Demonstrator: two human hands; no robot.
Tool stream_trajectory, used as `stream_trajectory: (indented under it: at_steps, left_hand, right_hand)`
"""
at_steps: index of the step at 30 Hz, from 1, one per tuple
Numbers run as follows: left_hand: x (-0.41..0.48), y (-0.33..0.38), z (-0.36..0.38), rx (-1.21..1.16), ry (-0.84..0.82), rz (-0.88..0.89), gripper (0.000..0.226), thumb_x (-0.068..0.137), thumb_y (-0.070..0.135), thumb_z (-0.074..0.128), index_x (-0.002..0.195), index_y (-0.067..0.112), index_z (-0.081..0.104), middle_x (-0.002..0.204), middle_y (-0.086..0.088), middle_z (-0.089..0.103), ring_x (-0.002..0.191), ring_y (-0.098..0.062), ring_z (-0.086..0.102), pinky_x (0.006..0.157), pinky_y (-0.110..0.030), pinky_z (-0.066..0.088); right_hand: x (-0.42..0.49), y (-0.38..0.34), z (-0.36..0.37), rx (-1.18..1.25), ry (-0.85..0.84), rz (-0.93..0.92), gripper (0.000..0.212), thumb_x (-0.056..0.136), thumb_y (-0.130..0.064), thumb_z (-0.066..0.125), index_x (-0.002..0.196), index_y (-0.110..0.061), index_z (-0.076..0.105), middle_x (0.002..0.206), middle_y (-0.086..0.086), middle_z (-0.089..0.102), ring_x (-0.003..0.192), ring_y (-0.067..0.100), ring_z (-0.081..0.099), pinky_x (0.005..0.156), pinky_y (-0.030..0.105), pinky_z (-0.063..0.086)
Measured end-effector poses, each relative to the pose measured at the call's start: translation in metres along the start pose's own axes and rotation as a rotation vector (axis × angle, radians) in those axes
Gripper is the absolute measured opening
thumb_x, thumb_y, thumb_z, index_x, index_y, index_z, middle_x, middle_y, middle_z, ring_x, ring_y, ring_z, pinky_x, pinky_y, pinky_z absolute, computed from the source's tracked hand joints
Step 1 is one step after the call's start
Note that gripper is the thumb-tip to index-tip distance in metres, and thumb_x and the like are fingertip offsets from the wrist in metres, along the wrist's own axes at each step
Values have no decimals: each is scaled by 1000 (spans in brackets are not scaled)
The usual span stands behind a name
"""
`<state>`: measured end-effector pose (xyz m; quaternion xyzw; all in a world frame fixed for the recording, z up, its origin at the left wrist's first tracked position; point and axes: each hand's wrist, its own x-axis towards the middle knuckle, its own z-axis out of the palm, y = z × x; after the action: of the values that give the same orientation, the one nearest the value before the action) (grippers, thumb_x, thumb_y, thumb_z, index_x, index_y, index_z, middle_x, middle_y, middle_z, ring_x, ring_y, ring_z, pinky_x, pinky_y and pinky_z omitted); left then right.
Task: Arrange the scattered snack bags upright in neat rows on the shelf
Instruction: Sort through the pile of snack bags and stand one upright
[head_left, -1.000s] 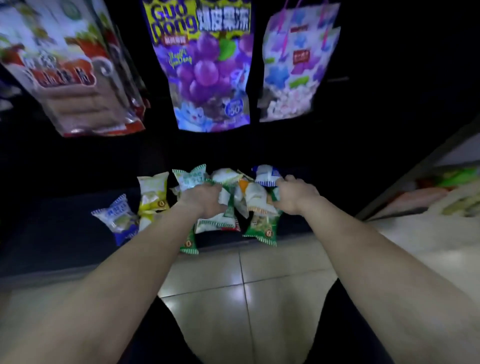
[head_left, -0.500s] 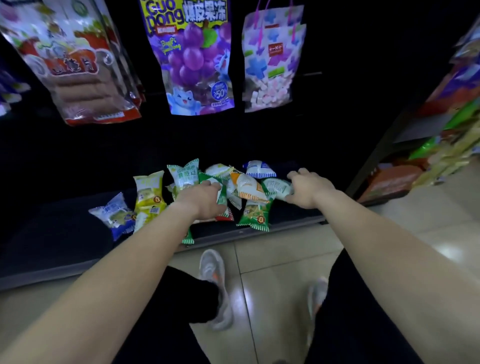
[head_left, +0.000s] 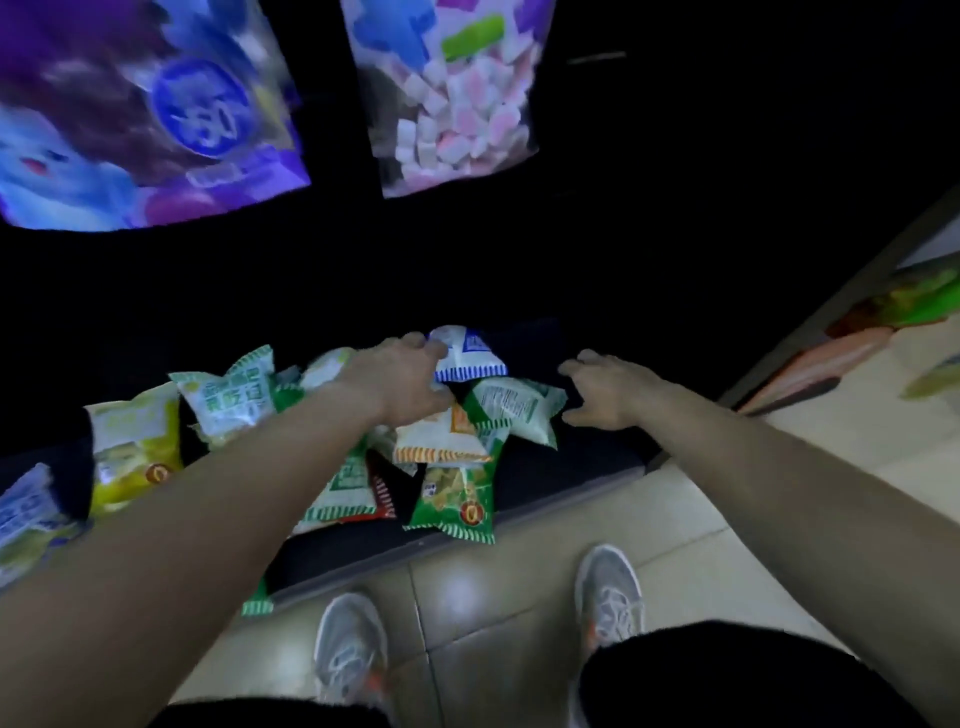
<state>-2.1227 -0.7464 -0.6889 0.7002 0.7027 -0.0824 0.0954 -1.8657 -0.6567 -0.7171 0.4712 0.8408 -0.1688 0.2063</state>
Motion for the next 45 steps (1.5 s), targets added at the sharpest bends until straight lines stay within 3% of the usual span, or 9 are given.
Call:
stream_trajectory:
  at_steps: [3,6,9,16,21,28,32,38,45]
  left_hand:
    - [38,4,23,11,-10,11,71,91,56,51,151,26,27,153,-5,35,135,-28,40,101,-41,41]
    - [57,2,43,-75,-28,3,71,91,54,53,151,26,28,154,-3,33,137,-26,37,102,-37,39]
    - [64,-4,60,-142,-7,0,68,91,51,54,150,25,32,148,-1,38,134,-24,40,98,-35,41]
    - [63,-5,66,-198,38,-21,66,91,51,54,149,25,34,149,-2,38,134,-24,41,99,-35,41]
    - [59,-1,63,-217,31,-5,68,91,52,55,150,27,32,152,-2,36,137,-24,38,101,-33,39]
    - [58,7,74,-160,-54,33,73,90,55,56,152,27,27,156,-4,32,140,-27,34,108,-42,39]
    - [61,2,74,-162,-60,18,74,89,54,57,151,27,27,154,-3,34,139,-27,35,106,-43,40]
    - [73,4,73,-238,-39,35,78,86,53,63,151,27,29,154,-4,35,139,-26,36,107,-43,40]
    - [92,50,66,-504,53,175,89,77,42,80,150,30,31,144,9,50,129,-14,47,100,-28,40]
  right_hand:
    - [49,10,35,52,-7,-70,92,80,-60,66,154,-28,23,146,3,34,125,25,42,99,38,44]
    - [80,8,78,77,19,-124,107,73,-68,68,156,-35,10,156,1,14,133,31,31,106,42,39]
    - [93,0,112,62,69,-113,109,78,-53,73,156,-37,-2,160,4,2,137,37,23,107,49,39]
    - [83,4,103,202,298,-102,78,80,-19,68,149,-25,31,148,9,38,123,36,49,94,44,49]
    - [56,33,82,401,417,-35,55,85,-30,68,138,-29,50,118,2,67,99,23,66,83,37,56]
    - [48,58,82,660,463,102,30,91,-42,66,112,-20,68,91,-1,73,81,14,69,75,33,58]
    - [50,59,78,703,450,128,35,89,-49,67,106,-18,68,84,-2,73,75,14,70,72,41,60]
    - [40,48,53,545,471,167,43,80,-59,70,110,-30,65,85,-8,70,76,10,66,64,36,57]
    - [32,31,20,275,425,187,64,64,-77,70,113,-36,62,95,-6,70,85,16,66,67,31,52]
